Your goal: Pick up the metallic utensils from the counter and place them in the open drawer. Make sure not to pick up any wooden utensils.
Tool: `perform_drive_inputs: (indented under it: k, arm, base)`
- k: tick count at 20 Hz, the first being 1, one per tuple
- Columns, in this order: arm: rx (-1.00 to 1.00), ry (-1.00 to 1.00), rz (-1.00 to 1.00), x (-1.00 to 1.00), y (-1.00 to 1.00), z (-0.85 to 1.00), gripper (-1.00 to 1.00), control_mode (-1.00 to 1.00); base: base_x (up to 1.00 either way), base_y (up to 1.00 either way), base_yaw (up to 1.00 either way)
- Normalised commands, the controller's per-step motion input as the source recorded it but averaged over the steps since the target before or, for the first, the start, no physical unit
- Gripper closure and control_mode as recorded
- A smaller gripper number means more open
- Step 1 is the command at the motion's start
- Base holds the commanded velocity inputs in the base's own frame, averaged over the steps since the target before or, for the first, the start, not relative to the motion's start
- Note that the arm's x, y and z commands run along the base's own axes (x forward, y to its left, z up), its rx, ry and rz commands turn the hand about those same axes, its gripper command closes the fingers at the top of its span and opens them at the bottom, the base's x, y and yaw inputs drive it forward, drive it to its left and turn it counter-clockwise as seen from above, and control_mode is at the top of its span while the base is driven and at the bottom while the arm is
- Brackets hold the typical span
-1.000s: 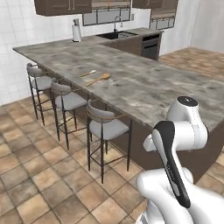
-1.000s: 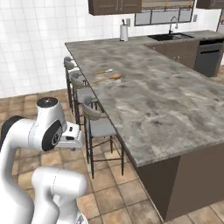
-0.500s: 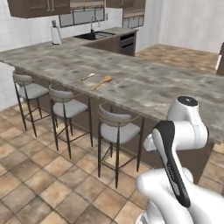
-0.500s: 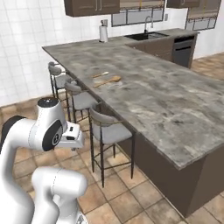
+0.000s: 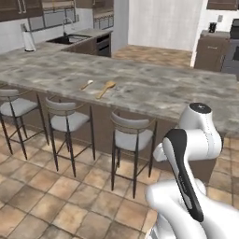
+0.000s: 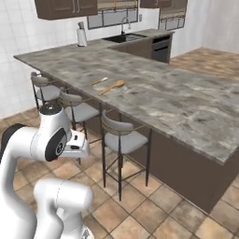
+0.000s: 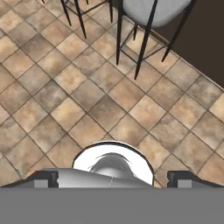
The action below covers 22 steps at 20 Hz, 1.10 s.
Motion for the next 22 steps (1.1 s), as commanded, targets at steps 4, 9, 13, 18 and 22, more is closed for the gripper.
perform_drive_inputs:
  k: [4, 9, 13, 18, 22]
  arm:
    - [0.00, 0.00, 0.00, 0.00, 0.00, 0.00, -1.00, 1.00]
    - [0.00, 0.00, 0.00, 0.00, 0.00, 0.00, -1.00, 1.00]
    - [0.00, 0.00, 0.00, 0.00, 0.00, 0.00, -1.00, 1.00]
    - [0.00, 0.00, 0.00, 0.00, 0.00, 0.00, -1.00, 1.00]
    - [0.00, 0.00, 0.00, 0.00, 0.00, 0.00, -1.00, 1.00]
  base:
    - [0.24, 1.00, -0.42]
    - [0.36, 1.00, -0.35]
    - [0.50, 1.00, -0.27]
    - [0.58, 1.00, -0.28]
    - [0.54, 0.68, -0.29]
